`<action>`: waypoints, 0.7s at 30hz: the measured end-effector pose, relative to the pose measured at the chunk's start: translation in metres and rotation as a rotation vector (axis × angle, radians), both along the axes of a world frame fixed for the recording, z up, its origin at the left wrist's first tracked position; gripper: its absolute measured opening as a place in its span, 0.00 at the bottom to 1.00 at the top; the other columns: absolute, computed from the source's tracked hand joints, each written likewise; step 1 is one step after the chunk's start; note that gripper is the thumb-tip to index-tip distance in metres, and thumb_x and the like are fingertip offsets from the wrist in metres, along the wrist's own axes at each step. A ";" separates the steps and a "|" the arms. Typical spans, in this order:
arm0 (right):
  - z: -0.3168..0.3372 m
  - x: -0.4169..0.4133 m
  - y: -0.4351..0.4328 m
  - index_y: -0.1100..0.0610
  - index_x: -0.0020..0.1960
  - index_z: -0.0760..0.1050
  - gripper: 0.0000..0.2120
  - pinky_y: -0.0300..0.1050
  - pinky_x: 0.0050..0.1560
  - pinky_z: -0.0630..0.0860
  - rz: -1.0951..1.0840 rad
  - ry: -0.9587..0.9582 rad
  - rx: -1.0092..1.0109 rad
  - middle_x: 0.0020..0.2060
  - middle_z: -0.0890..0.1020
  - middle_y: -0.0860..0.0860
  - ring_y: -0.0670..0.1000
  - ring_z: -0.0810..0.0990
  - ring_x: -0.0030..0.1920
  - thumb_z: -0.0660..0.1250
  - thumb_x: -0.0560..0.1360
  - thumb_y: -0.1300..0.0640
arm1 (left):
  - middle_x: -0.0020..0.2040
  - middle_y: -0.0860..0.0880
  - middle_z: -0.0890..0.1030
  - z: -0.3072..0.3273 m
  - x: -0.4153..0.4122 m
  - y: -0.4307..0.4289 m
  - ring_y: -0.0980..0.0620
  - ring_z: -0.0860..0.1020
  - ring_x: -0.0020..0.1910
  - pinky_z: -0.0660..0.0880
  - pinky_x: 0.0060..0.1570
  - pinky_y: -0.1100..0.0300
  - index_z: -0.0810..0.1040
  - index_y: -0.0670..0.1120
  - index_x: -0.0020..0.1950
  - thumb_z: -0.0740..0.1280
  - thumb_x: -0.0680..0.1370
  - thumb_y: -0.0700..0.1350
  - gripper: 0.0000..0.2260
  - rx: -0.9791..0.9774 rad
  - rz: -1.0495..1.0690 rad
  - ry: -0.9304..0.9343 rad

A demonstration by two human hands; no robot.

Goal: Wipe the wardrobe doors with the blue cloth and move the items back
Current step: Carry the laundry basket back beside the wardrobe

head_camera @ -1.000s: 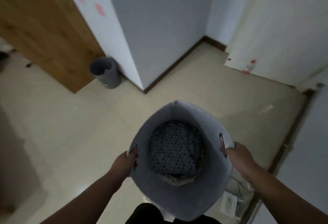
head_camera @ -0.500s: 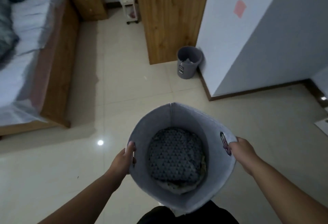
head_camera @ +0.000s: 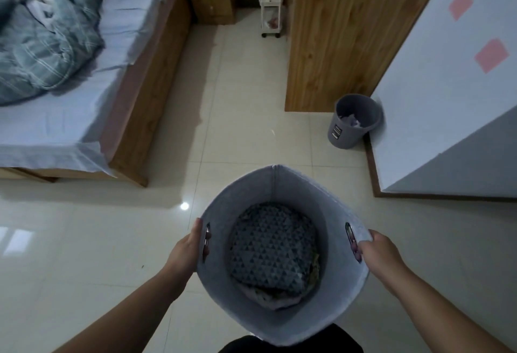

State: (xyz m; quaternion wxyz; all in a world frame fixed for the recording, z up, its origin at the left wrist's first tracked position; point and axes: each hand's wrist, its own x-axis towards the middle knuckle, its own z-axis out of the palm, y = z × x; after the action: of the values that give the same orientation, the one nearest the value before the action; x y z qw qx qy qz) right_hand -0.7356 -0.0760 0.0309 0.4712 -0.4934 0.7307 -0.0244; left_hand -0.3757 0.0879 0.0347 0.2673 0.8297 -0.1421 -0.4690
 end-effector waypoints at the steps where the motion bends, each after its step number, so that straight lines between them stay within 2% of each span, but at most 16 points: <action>1: 0.000 0.007 -0.017 0.60 0.42 0.80 0.07 0.44 0.36 0.71 0.028 -0.005 0.002 0.35 0.84 0.57 0.56 0.80 0.35 0.64 0.72 0.67 | 0.41 0.49 0.88 0.001 0.004 -0.009 0.48 0.86 0.46 0.79 0.37 0.56 0.85 0.52 0.53 0.47 0.75 0.78 0.38 0.000 0.015 -0.004; 9: 0.004 0.078 -0.130 0.57 0.44 0.80 0.03 0.45 0.35 0.72 0.169 -0.034 -0.012 0.36 0.85 0.56 0.55 0.82 0.36 0.67 0.74 0.62 | 0.40 0.47 0.88 0.006 0.047 -0.068 0.44 0.86 0.44 0.83 0.42 0.50 0.87 0.50 0.48 0.47 0.75 0.78 0.40 0.011 0.142 -0.019; 13: 0.000 0.123 -0.183 0.63 0.41 0.80 0.05 0.47 0.38 0.73 0.113 -0.063 -0.014 0.30 0.84 0.57 0.56 0.79 0.32 0.68 0.71 0.61 | 0.42 0.46 0.88 -0.001 0.081 -0.107 0.45 0.86 0.44 0.81 0.36 0.54 0.86 0.51 0.53 0.48 0.75 0.78 0.38 -0.016 0.206 0.001; 16: -0.007 0.159 -0.225 0.65 0.41 0.81 0.09 0.49 0.39 0.74 0.055 -0.089 -0.017 0.29 0.82 0.57 0.56 0.79 0.32 0.67 0.73 0.59 | 0.48 0.46 0.88 -0.010 0.121 -0.146 0.44 0.86 0.47 0.81 0.36 0.55 0.85 0.50 0.57 0.48 0.74 0.79 0.40 -0.018 0.210 0.031; 21: -0.006 0.215 -0.291 0.65 0.42 0.82 0.11 0.51 0.40 0.74 -0.025 -0.095 0.000 0.30 0.83 0.58 0.56 0.79 0.32 0.68 0.72 0.56 | 0.44 0.46 0.88 -0.015 0.189 -0.216 0.44 0.86 0.46 0.85 0.46 0.46 0.86 0.49 0.52 0.47 0.74 0.79 0.41 -0.007 0.132 0.049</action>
State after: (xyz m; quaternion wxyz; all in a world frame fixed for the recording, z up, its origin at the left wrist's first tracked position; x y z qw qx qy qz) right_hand -0.5203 -0.3665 0.0248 0.5049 -0.4826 0.7136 -0.0536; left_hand -0.1866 -0.1285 0.0193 0.3039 0.8246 -0.0821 -0.4700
